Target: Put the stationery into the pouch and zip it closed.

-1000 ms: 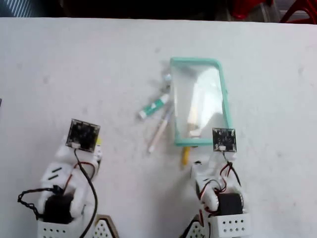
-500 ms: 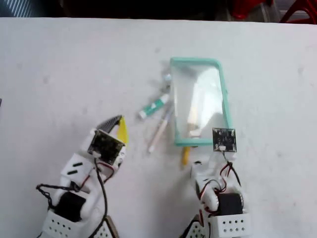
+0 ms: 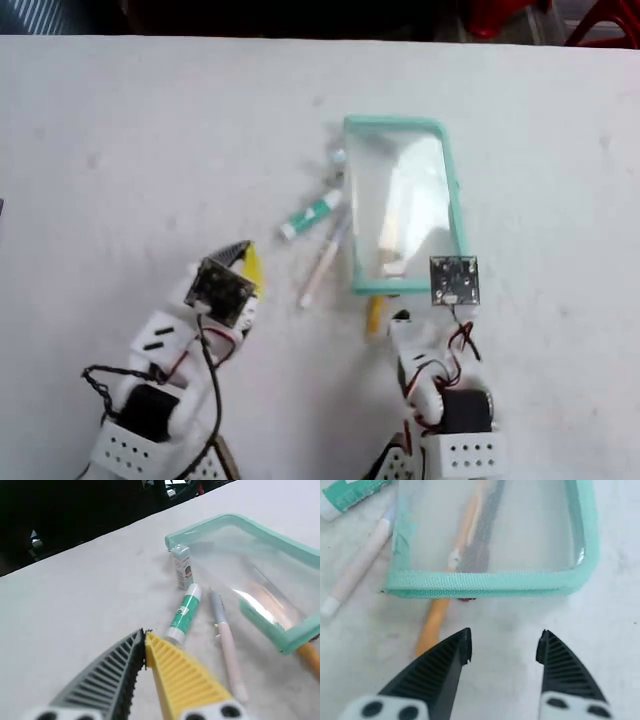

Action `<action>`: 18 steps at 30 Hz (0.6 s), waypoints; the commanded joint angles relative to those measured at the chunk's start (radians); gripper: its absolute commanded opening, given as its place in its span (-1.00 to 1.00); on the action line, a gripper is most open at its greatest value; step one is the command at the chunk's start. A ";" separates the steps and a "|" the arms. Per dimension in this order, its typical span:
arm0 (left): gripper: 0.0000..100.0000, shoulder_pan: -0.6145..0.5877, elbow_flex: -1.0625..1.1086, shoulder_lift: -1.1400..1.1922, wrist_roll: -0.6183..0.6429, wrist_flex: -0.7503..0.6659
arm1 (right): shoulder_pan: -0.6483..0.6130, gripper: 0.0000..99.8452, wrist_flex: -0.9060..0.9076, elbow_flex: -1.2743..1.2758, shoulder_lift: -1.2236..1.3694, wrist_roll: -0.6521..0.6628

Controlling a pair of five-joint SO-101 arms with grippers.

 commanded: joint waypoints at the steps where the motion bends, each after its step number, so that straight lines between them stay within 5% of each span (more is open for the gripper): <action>1: -0.95 -0.039 -0.017 -0.010 0.015 -0.018 | 0.097 -0.58 -0.050 0.003 -0.002 0.221; 3: -0.95 -0.036 -0.018 -0.010 0.017 -0.014 | 0.153 -0.58 -0.091 0.006 -0.002 0.318; 12: -0.94 0.053 -0.044 -0.004 -0.032 0.066 | 0.191 -0.59 -0.114 0.006 -0.002 0.325; 18: -0.93 0.062 -0.083 -0.004 -0.032 0.132 | 0.367 -0.59 -0.116 -0.095 -0.002 0.327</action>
